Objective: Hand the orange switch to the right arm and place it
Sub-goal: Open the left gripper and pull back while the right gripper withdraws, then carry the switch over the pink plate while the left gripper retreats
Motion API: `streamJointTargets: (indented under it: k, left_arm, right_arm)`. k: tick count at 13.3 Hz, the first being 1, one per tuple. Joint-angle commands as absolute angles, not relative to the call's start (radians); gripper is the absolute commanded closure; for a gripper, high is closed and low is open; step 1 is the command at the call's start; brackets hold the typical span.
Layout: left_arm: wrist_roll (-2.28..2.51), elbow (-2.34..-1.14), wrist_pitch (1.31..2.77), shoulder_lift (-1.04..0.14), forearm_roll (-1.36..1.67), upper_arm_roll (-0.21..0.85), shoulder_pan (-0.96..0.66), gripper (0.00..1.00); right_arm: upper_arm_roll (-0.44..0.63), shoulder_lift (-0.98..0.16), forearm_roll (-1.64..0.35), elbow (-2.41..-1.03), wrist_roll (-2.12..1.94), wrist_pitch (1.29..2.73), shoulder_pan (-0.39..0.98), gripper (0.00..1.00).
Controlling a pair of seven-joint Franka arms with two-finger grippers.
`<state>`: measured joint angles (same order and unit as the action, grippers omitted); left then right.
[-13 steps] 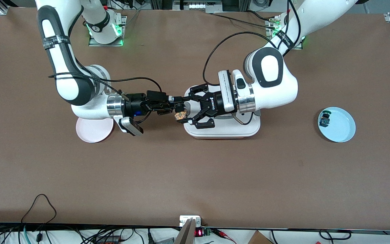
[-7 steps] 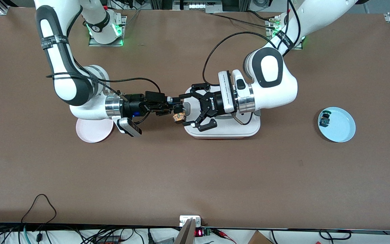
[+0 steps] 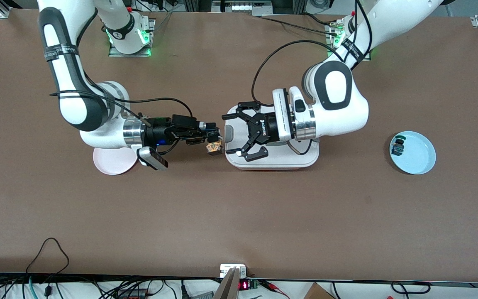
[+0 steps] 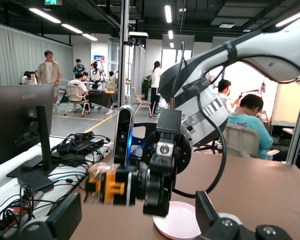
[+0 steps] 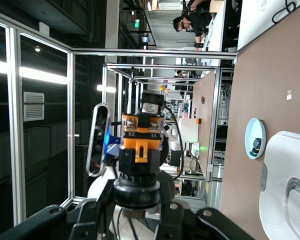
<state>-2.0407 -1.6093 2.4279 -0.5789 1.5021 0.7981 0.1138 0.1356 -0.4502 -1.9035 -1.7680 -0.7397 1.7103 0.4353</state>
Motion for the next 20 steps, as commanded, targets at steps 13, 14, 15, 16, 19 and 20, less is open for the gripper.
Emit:
streamJointTargets:
  k: [13,14,15,16,19,20]
  left_arm:
    - [-1.438,-1.626,1.913,-0.512,0.840,0.790,0.382,0.00]
    - [-1.364,-1.628,1.907,-0.515,0.745,0.793,0.394,0.00]
    - [-1.301,-1.625,1.863,-0.514,0.709,0.792,0.396,0.00]
    - [-1.240,-1.618,1.835,-0.512,0.671,0.788,0.402,0.00]
    - [-1.050,-1.611,1.801,-0.512,0.499,0.793,0.407,0.00]
    - [-0.979,-1.611,1.801,-0.512,0.436,0.798,0.403,0.00]
  right_arm:
    - [0.138,-0.472,-1.451,-1.684,-0.645,1.178,-0.012,1.00]
    - [0.138,-0.471,-1.410,-1.642,-0.591,1.180,-0.017,1.00]
    - [0.138,-0.469,-1.337,-1.590,-0.548,1.181,-0.024,1.00]
    - [0.138,-0.469,-1.265,-1.536,-0.508,1.184,-0.026,1.00]
    - [0.138,-0.445,-1.029,-1.430,-0.349,1.224,-0.012,1.00]
    - [0.130,-0.422,-0.903,-1.387,-0.283,1.256,0.004,1.00]
